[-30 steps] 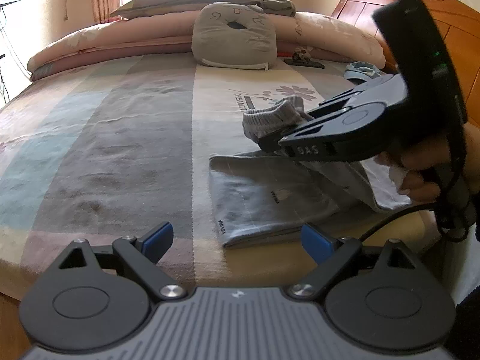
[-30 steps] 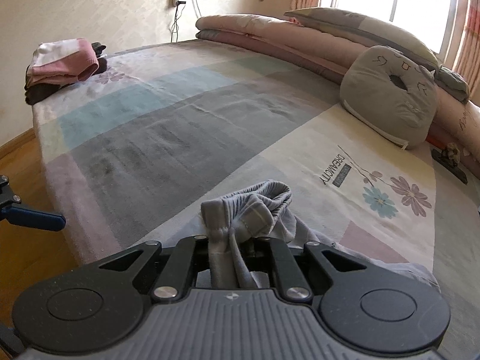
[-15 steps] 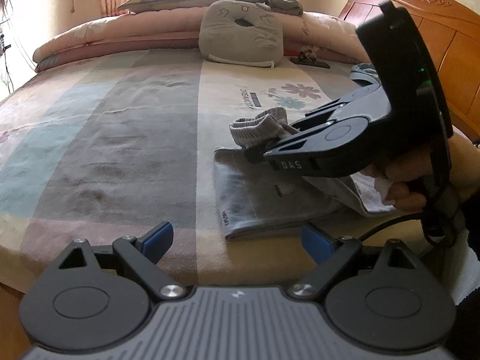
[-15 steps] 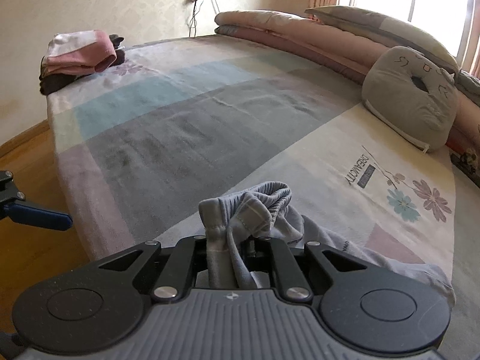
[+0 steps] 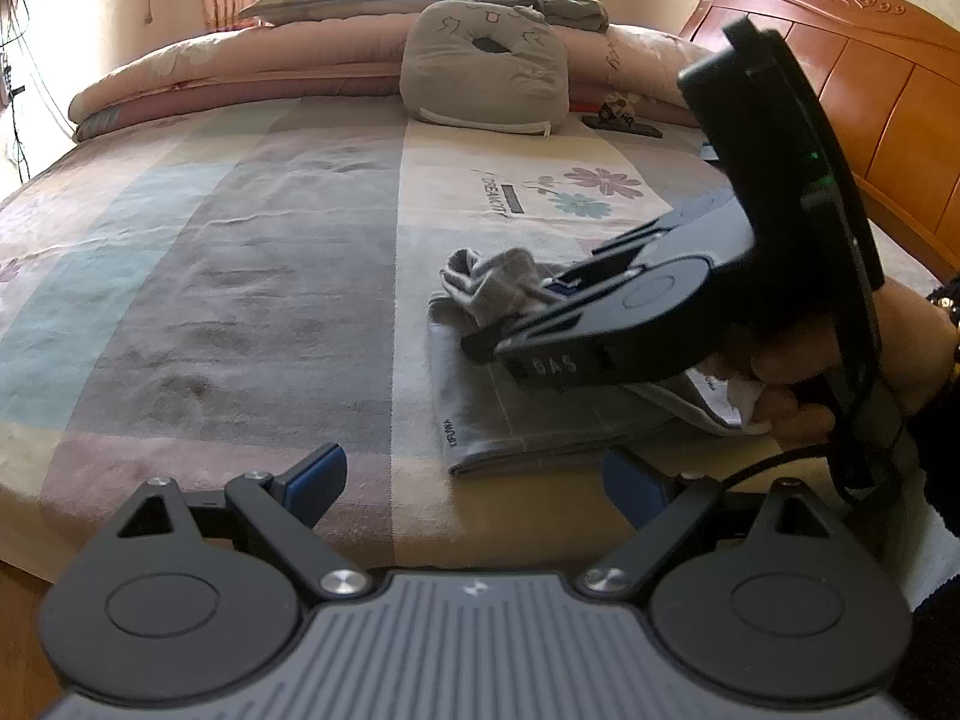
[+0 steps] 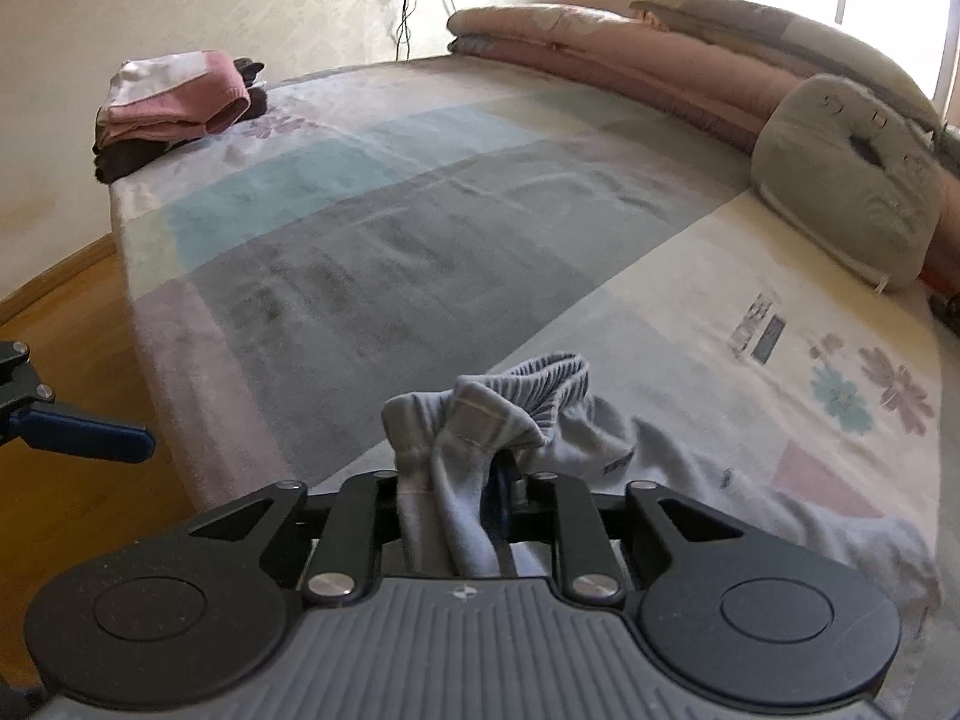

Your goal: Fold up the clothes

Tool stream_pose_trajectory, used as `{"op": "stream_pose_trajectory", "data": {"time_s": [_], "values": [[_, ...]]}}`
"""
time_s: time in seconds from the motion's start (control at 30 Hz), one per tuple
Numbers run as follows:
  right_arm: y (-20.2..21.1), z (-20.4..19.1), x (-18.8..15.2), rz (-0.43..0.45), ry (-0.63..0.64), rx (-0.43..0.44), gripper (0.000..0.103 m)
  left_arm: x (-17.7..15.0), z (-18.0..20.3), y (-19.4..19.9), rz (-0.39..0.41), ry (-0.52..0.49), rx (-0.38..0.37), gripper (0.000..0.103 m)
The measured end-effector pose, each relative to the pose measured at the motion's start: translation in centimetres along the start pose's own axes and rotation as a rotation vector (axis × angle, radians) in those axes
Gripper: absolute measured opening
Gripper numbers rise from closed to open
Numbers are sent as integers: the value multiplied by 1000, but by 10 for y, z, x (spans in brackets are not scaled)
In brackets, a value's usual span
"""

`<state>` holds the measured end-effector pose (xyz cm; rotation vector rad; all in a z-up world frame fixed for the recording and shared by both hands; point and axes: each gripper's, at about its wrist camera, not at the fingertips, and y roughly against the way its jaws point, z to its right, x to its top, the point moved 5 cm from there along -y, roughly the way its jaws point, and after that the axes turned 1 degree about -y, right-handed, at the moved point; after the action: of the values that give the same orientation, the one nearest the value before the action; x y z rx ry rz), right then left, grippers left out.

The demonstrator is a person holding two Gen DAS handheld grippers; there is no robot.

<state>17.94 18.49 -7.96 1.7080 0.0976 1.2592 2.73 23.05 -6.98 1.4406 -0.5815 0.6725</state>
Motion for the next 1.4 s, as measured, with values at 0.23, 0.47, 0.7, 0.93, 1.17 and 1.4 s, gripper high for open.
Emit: {"op": "stream_pose_trajectory", "data": {"time_s": [0.23,0.47,0.7,0.93,1.17,1.4], "values": [[9,-1,-1,2,-48,168,56,-1,1,0,0,2,3,92],[43,26,-10,52,-69,150,59,3,0,-2,6,-6,-23,92],[85,96,-62,39,-145,-18,59,36,15,-20,36,-73,-105,92],[97,146,-128,4,-303,-27,59,77,47,-85,44,-57,-305,92],[99,150,-163,16,-354,-56,58,64,24,-139,-35,46,-205,91],[104,156,-168,53,-419,-43,58,64,35,-111,-32,-58,-180,92]]}}
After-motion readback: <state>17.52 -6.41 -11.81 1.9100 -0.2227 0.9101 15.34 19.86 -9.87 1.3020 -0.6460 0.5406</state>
